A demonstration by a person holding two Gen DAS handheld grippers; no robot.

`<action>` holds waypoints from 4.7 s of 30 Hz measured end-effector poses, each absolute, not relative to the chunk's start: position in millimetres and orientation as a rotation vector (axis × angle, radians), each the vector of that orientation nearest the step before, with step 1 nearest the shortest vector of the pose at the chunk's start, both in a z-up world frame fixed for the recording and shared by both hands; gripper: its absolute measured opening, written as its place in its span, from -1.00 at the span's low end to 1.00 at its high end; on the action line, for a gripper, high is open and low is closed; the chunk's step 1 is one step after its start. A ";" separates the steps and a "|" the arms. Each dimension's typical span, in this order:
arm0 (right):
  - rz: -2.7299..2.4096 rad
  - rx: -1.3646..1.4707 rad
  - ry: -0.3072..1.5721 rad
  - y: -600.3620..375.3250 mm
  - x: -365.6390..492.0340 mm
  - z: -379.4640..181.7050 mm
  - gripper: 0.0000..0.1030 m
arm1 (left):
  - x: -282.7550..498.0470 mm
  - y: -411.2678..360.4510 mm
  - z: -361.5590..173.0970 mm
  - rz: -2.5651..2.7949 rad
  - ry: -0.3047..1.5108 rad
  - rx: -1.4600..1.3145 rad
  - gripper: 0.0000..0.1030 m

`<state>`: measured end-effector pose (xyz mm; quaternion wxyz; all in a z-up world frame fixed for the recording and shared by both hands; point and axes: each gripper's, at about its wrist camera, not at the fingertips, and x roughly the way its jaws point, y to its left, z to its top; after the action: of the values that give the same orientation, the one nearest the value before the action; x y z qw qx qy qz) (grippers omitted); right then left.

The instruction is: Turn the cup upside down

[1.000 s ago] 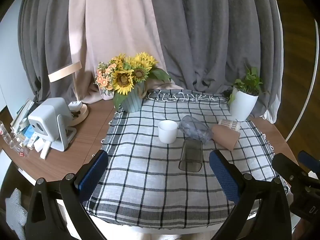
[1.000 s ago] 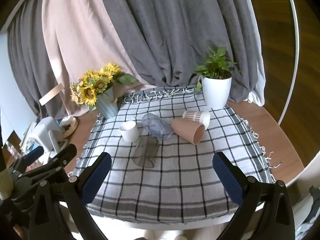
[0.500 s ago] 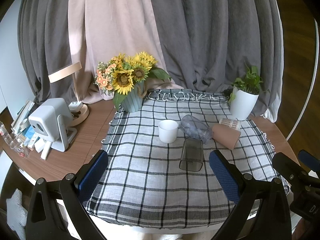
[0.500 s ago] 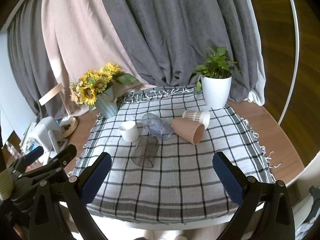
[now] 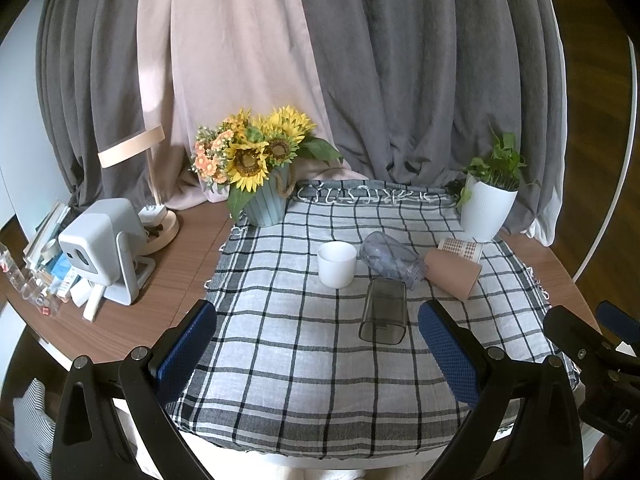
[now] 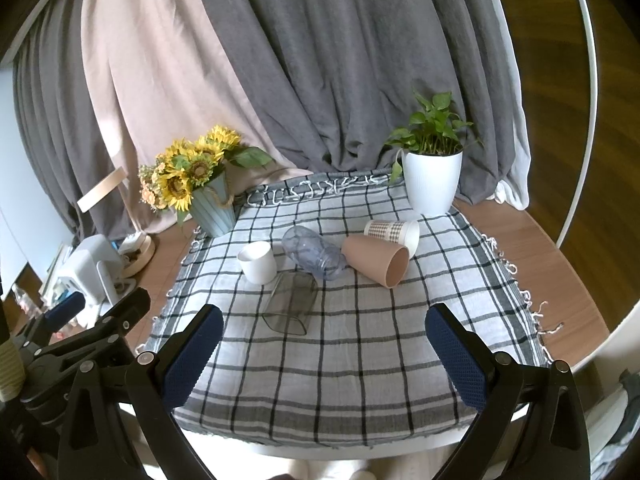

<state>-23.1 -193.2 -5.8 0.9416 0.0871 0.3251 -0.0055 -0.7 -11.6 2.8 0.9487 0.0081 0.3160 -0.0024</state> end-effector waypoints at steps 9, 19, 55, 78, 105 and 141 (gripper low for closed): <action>-0.011 0.178 0.665 -194.0 -22.9 -6.3 0.98 | -0.8 -11.9 2.9 -0.005 0.642 0.015 1.00; -0.010 0.180 0.666 -194.2 -21.6 -6.7 0.97 | -1.1 -12.0 3.0 -0.003 0.640 0.017 1.00; -0.061 0.148 0.724 -225.8 23.4 -28.8 0.97 | 40.3 -42.2 -35.7 0.018 0.744 -0.010 1.00; 0.105 -0.192 1.190 -249.0 234.8 -107.3 0.96 | 162.4 -74.7 -95.5 0.281 0.892 -0.178 1.00; 0.265 -0.500 1.606 -223.3 332.8 -178.7 0.65 | 214.1 -83.4 -115.5 0.350 1.001 -0.198 1.00; 0.212 -0.294 1.678 -248.7 352.8 -209.2 0.40 | 218.2 -74.5 -119.6 0.295 1.047 -0.130 1.00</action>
<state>352.8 -248.7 -209.2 0.6536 -0.1298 0.7397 0.0937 218.2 -74.5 -119.6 0.8536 -0.0619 0.4978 0.1403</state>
